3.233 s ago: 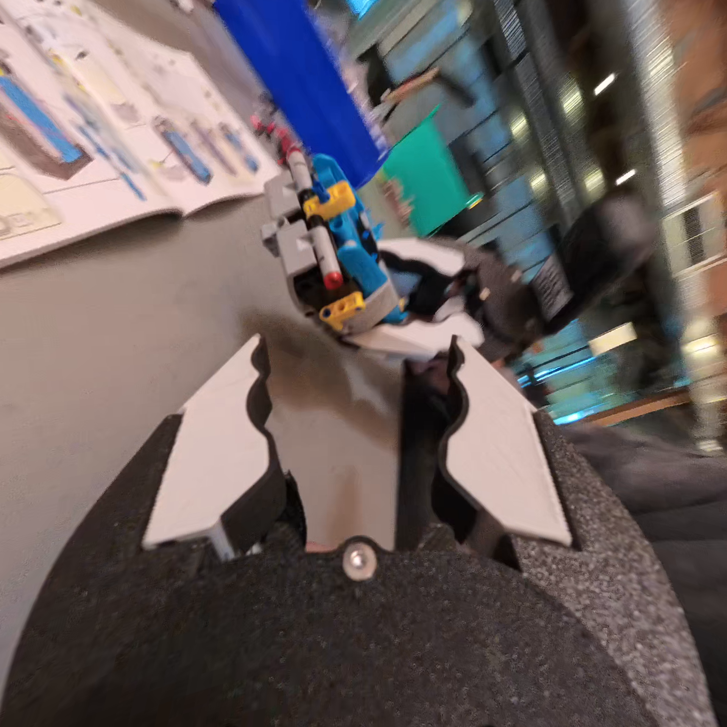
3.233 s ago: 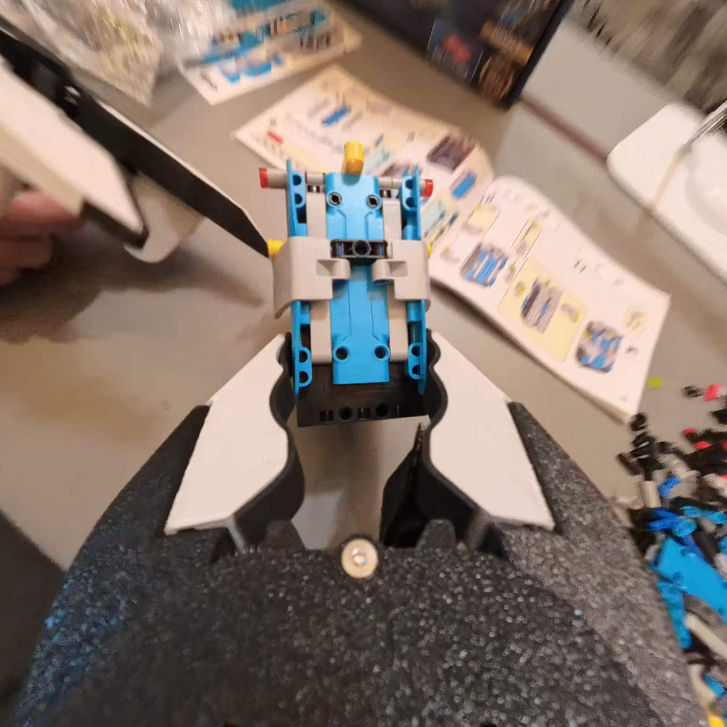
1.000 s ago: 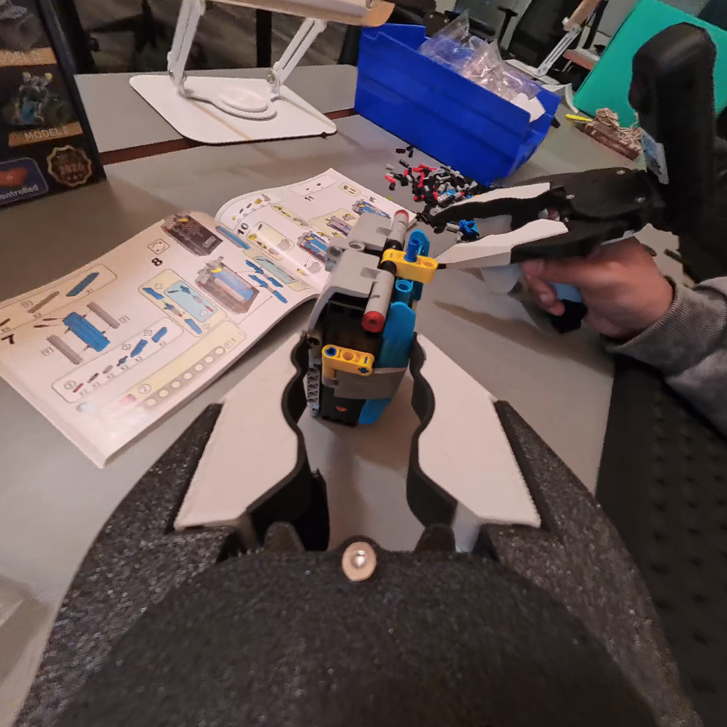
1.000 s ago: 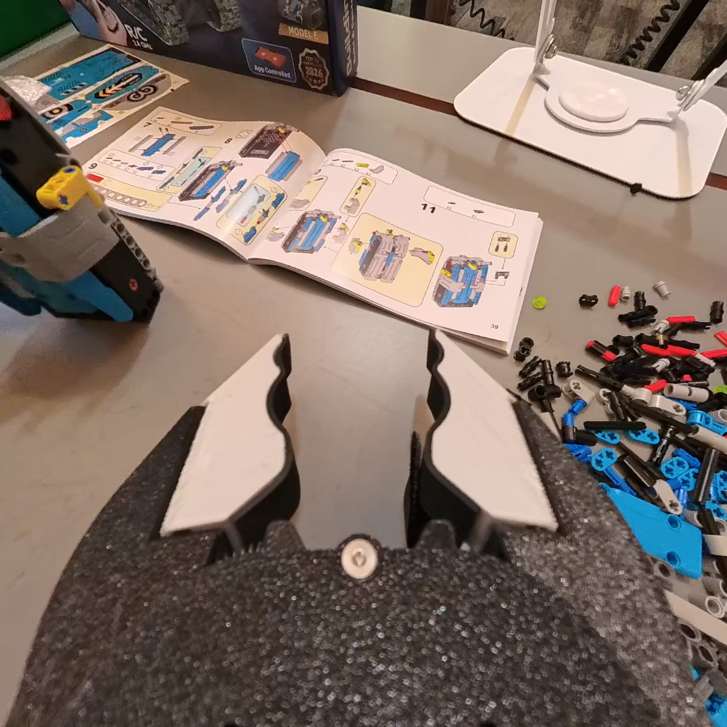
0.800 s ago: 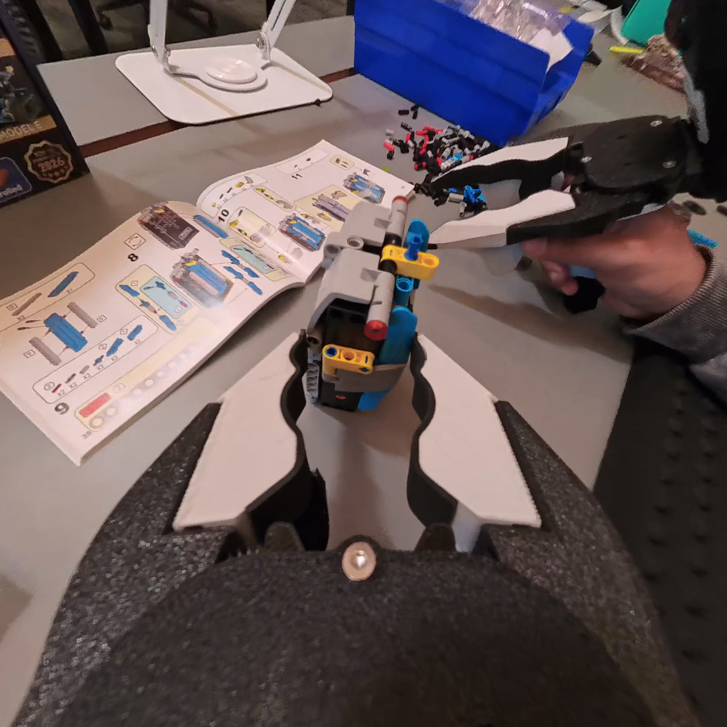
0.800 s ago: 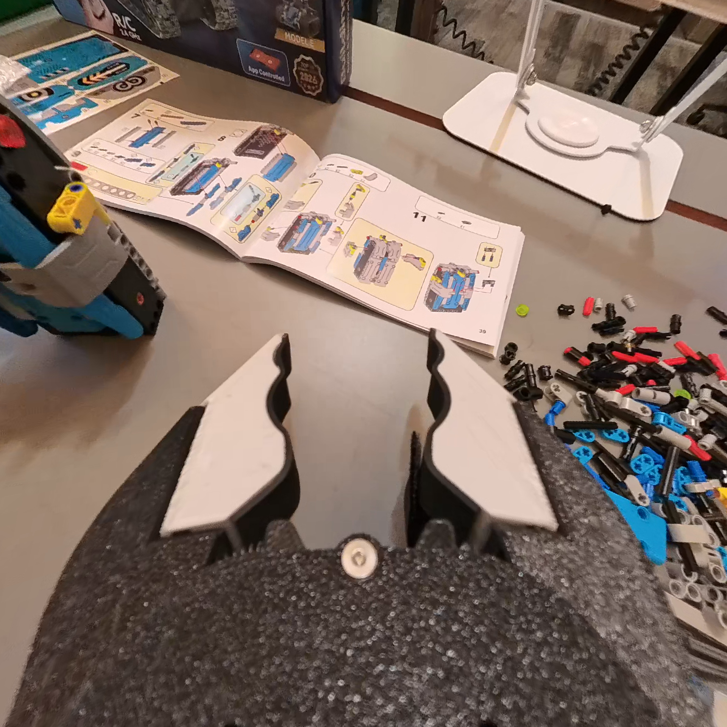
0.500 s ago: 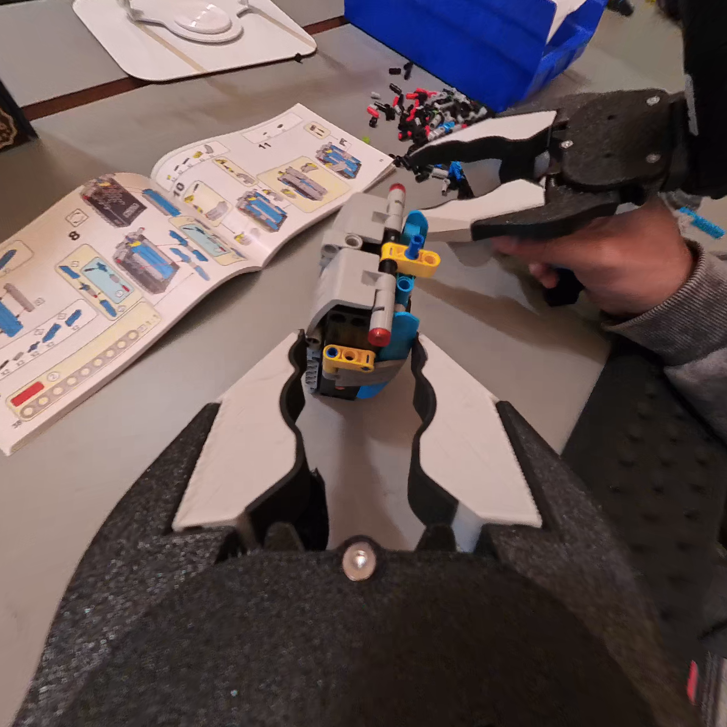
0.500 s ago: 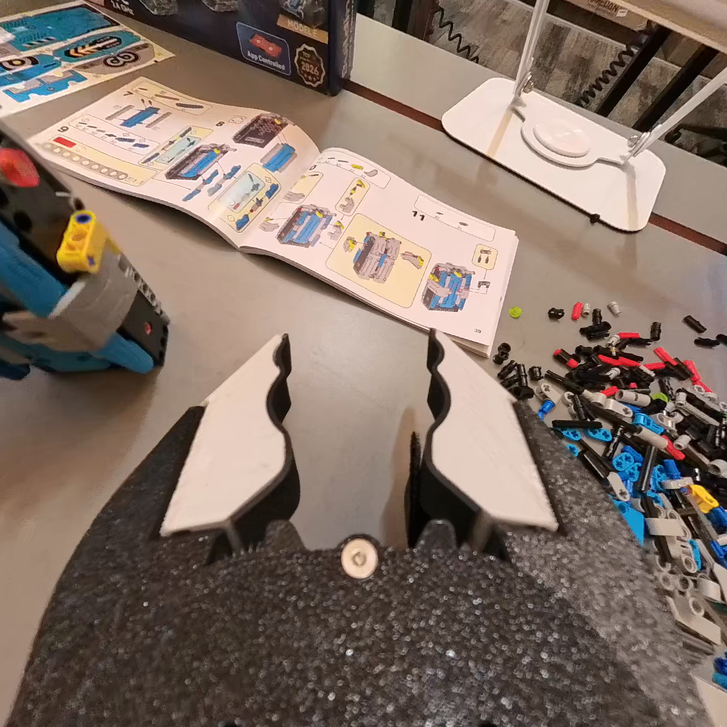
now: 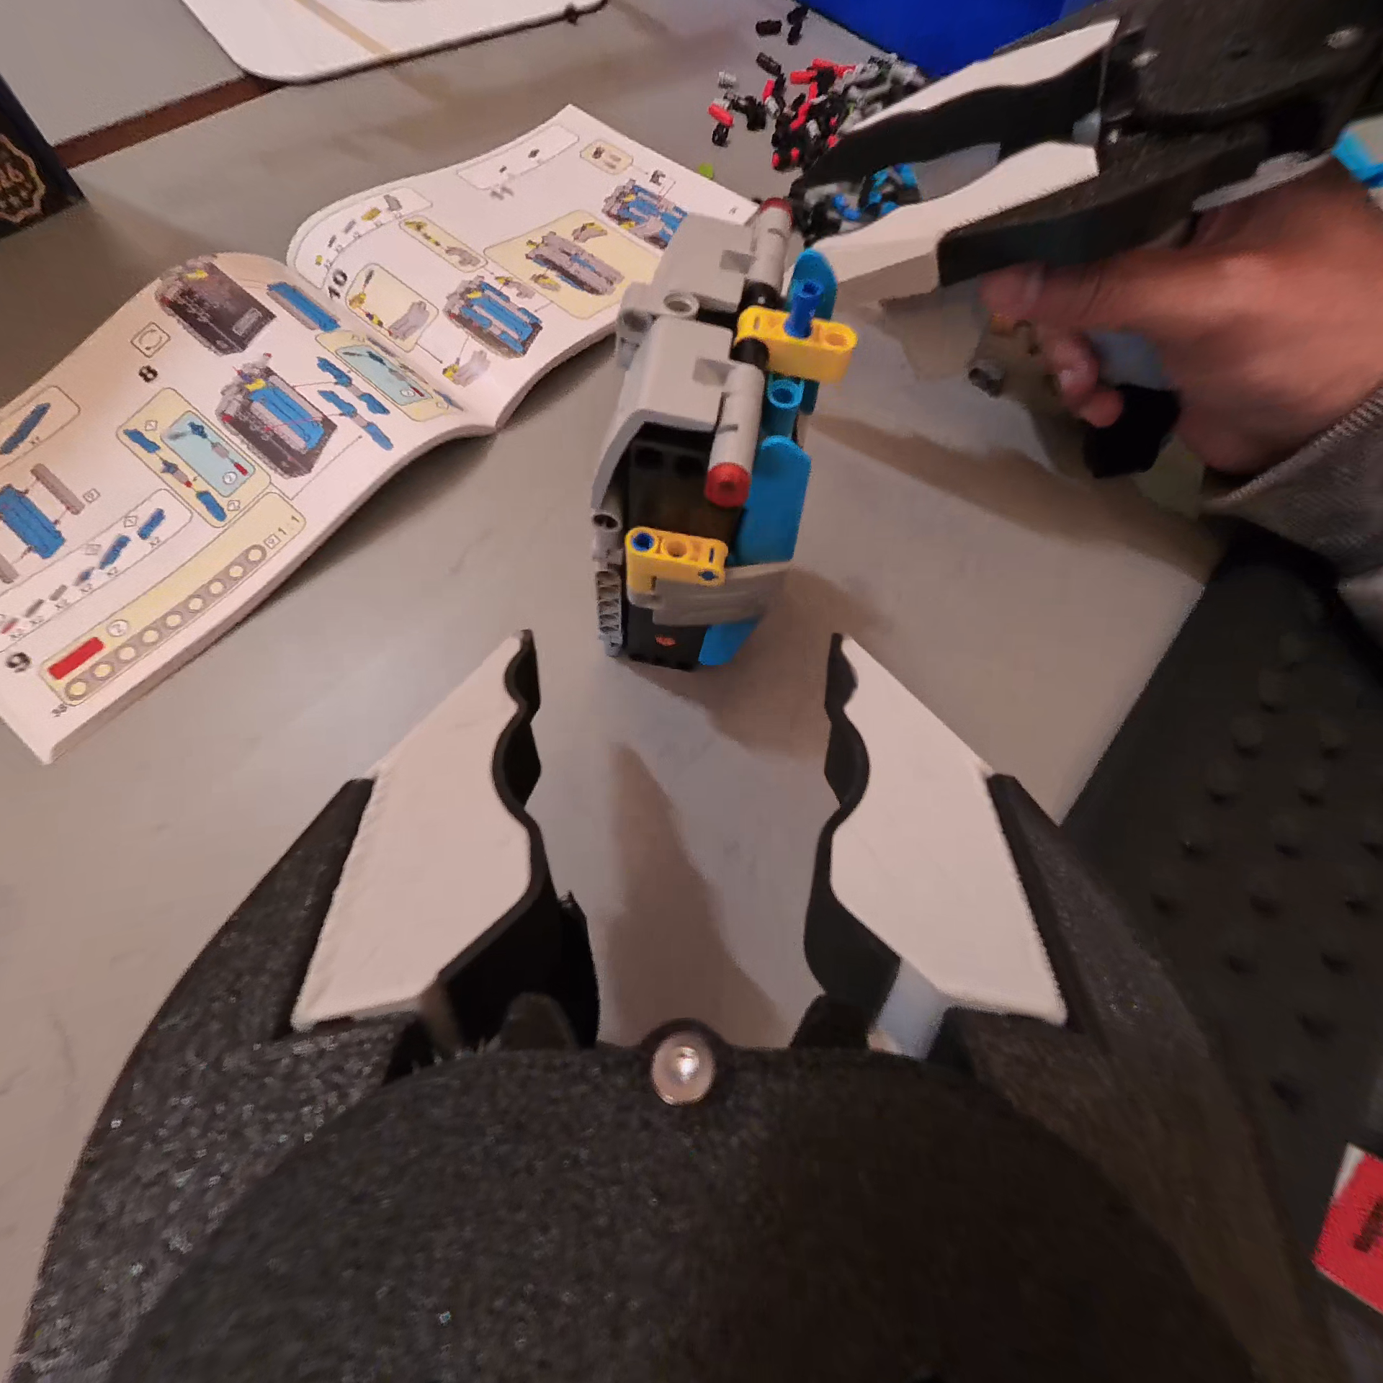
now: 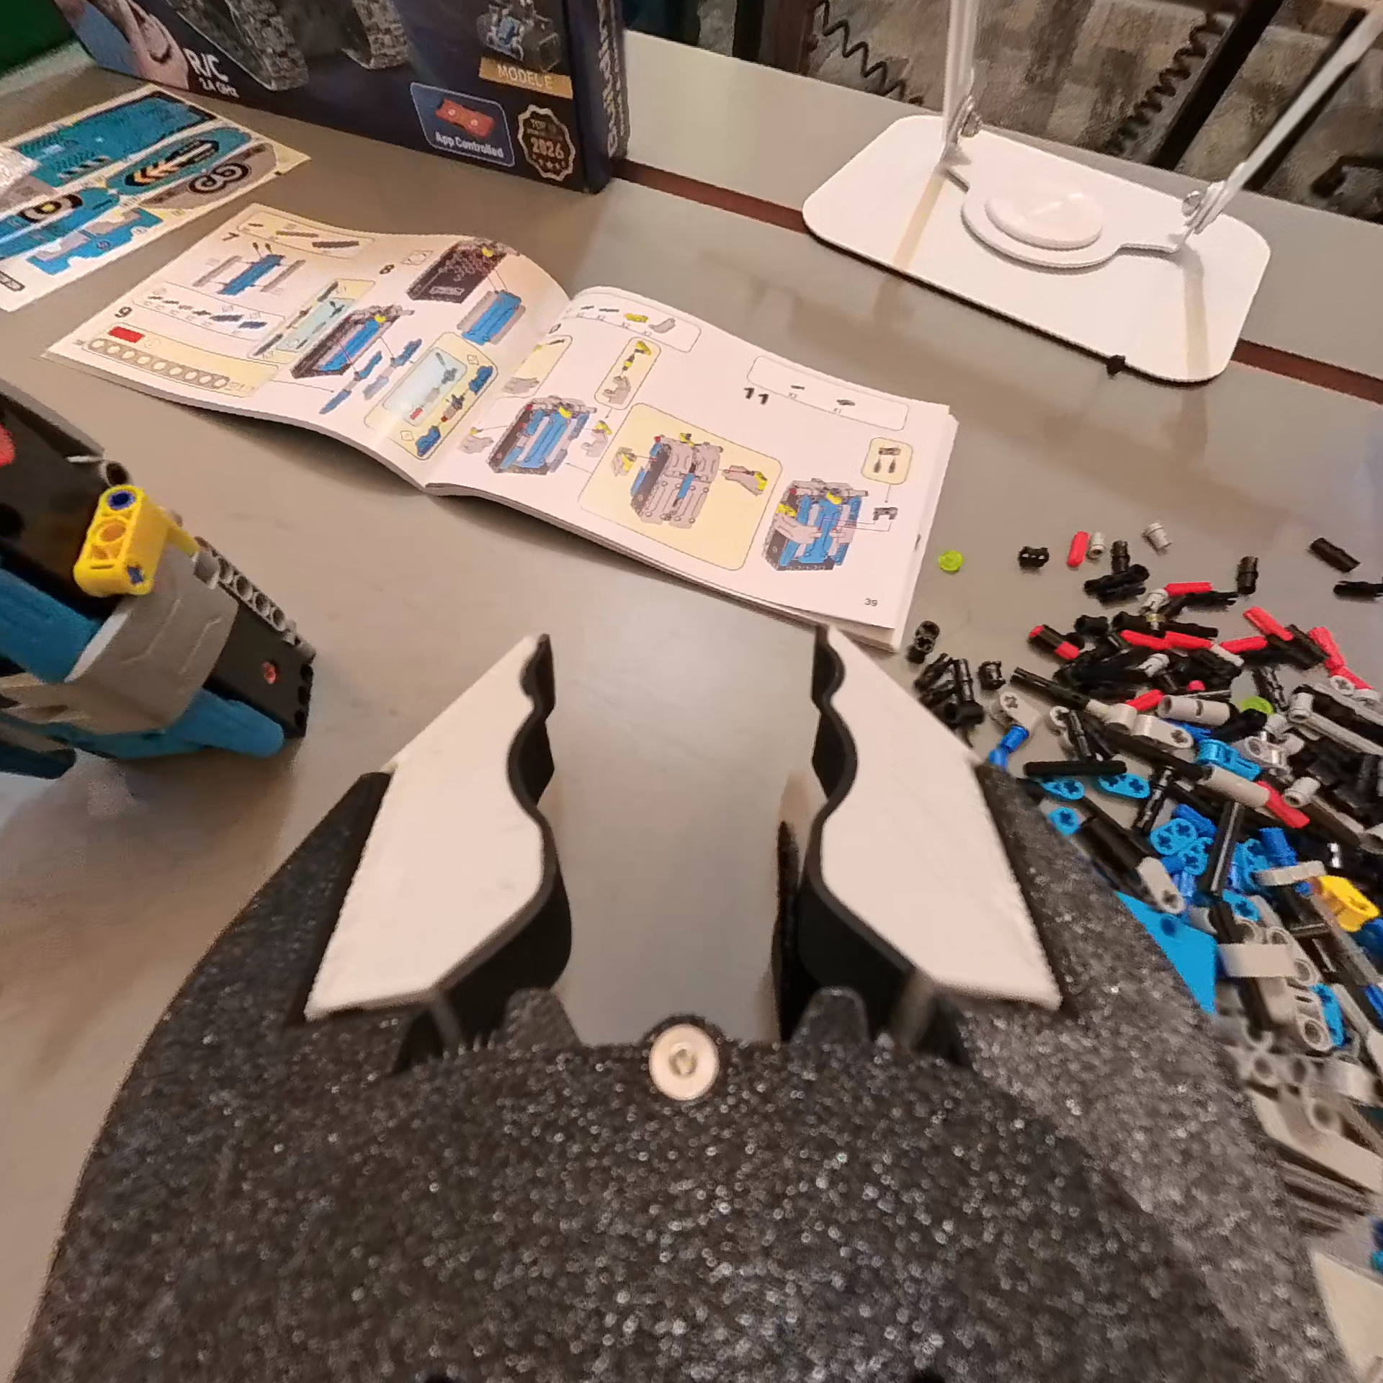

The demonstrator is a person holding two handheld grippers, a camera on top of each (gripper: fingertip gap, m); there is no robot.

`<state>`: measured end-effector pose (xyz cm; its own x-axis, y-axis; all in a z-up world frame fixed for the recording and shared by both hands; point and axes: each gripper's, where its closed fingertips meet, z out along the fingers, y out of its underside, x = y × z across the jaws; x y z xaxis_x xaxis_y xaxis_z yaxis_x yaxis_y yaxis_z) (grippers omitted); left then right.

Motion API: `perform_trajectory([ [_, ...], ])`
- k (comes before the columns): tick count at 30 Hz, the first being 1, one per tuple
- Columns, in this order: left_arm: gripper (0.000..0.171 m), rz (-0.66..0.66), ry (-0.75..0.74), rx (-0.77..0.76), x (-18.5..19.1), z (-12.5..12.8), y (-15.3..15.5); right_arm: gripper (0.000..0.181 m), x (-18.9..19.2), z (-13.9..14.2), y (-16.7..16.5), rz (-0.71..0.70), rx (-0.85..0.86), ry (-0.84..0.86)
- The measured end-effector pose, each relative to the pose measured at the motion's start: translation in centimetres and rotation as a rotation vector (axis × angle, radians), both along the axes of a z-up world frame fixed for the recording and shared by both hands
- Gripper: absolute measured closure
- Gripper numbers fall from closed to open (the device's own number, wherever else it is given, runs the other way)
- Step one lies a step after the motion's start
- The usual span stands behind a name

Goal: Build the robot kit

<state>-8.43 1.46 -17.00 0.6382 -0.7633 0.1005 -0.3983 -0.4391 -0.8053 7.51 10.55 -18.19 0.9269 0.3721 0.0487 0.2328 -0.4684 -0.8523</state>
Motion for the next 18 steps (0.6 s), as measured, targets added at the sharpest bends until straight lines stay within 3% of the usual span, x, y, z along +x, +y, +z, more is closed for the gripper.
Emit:
perform_trajectory([
  [3, 0.090, -0.032, -0.047, 0.070, -1.5, 2.3, -0.4, 0.113, 3.1, 1.2, 0.0, 0.016, -0.057, -0.052],
  [5, 0.092, -0.026, -0.078, 0.136, -3.3, 4.3, 0.6, 0.119, 5.0, 2.1, -0.9, 0.071, -0.213, -0.040],
  [7, 0.108, -0.008, -0.162, 0.151, -4.6, 6.9, 2.8, 0.121, 5.8, 3.5, -1.2, 0.107, -0.368, 0.047],
  [10, 0.118, 0.013, -0.241, 0.093, -5.3, 9.1, 7.5, 0.126, 6.4, 4.0, 1.1, 0.073, -0.507, 0.078],
  [12, 0.123, 0.002, -0.112, 0.130, -4.9, 7.7, 11.1, 0.126, 5.2, 2.8, 3.5, 0.082, -0.585, 0.140],
  [14, 0.124, -0.026, -0.002, 0.203, -4.0, 5.5, 13.8, 0.138, 2.7, 2.3, 5.6, 0.113, -0.656, 0.350],
  [16, 0.126, -0.029, 0.018, 0.305, -3.1, 4.3, 15.3, 0.140, 2.0, 2.4, 6.8, 0.085, -0.614, 0.519],
  [18, 0.128, 0.017, -0.005, 0.391, -2.9, 3.9, 15.9, 0.143, 3.5, 0.7, 6.8, 0.001, -0.597, 0.451],
])
